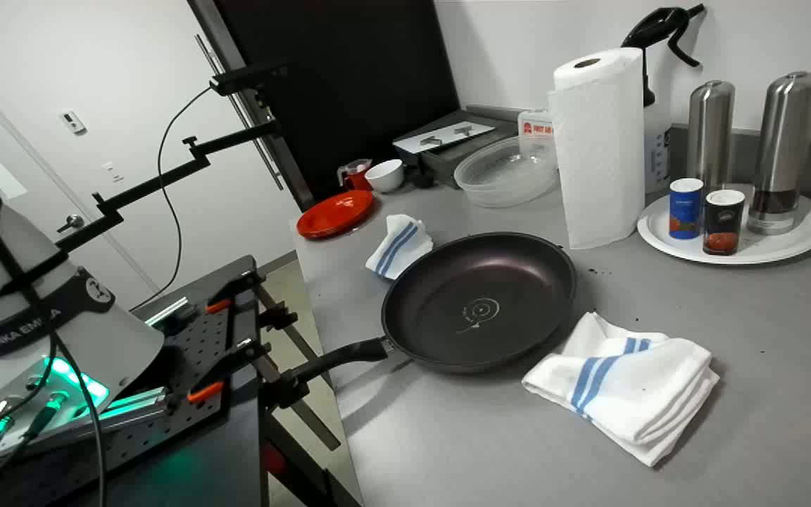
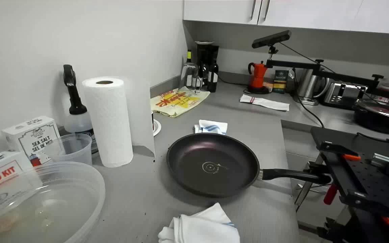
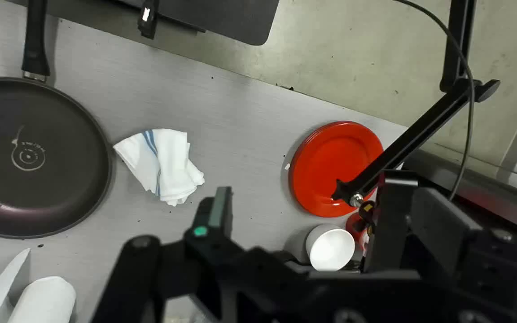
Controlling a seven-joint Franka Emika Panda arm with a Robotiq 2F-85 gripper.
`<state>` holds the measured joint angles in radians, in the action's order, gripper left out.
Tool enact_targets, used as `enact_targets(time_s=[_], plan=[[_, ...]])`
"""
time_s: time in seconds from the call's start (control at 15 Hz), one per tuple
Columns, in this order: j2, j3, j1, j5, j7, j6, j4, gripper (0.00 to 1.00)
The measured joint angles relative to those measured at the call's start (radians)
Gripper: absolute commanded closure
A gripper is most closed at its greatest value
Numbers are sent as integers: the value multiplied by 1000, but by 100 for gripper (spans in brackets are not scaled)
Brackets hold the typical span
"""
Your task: Pick up the towel and wide the frying pan
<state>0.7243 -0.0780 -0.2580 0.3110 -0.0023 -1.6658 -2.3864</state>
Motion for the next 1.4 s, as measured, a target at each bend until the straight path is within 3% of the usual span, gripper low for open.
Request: enact_targets(time_s=[0.53, 1.13, 1.4], plan=[[-28, -12, 19, 18, -2, -25, -29, 0], [-217, -16, 19, 105, -70, -387, -180, 0], [-316, -11, 18, 125, -130, -493, -211, 0]])
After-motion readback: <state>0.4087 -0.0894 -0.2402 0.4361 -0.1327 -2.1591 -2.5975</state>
